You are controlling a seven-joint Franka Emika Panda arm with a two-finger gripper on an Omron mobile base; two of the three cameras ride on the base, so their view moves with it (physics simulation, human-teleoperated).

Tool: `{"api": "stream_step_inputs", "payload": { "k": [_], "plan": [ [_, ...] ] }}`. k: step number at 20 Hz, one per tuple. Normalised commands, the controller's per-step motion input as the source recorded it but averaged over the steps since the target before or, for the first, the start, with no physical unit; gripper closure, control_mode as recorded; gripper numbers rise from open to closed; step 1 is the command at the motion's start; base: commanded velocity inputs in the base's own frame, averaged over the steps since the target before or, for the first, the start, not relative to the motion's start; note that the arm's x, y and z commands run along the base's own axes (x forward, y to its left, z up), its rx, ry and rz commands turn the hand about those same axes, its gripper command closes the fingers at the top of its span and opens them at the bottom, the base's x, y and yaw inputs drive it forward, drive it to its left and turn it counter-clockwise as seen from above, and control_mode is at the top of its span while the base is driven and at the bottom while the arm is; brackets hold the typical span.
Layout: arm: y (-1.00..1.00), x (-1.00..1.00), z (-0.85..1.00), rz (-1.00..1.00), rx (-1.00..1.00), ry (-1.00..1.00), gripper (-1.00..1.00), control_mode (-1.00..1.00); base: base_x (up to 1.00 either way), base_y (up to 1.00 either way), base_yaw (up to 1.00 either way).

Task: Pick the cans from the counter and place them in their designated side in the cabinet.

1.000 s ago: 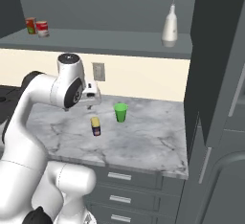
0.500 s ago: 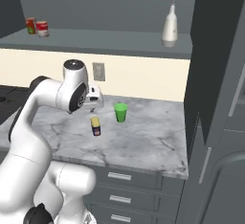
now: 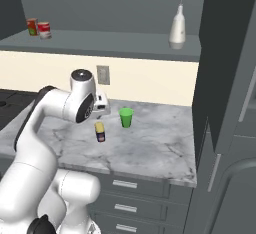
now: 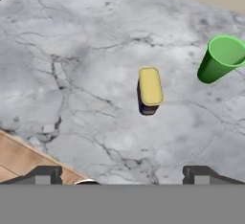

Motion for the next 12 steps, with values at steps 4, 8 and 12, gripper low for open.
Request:
{"api": "stream_step_inputs", "payload": {
  "k": [4,8,12],
  "plan": [
    [0.00,0.14,-0.17,0.06,0.00,-0.02,-1.00,-1.00,0.00,0.00,0.00],
    [0.00,0.19,-0.15,0.06,0.01,0.00,-1.00,-1.00,0.00,0.00,0.00],
    [0.00,0.21,-0.15,0.06,0.00,0.00,-1.00,-1.00,0.00,0.00,0.00]
  ]
}}
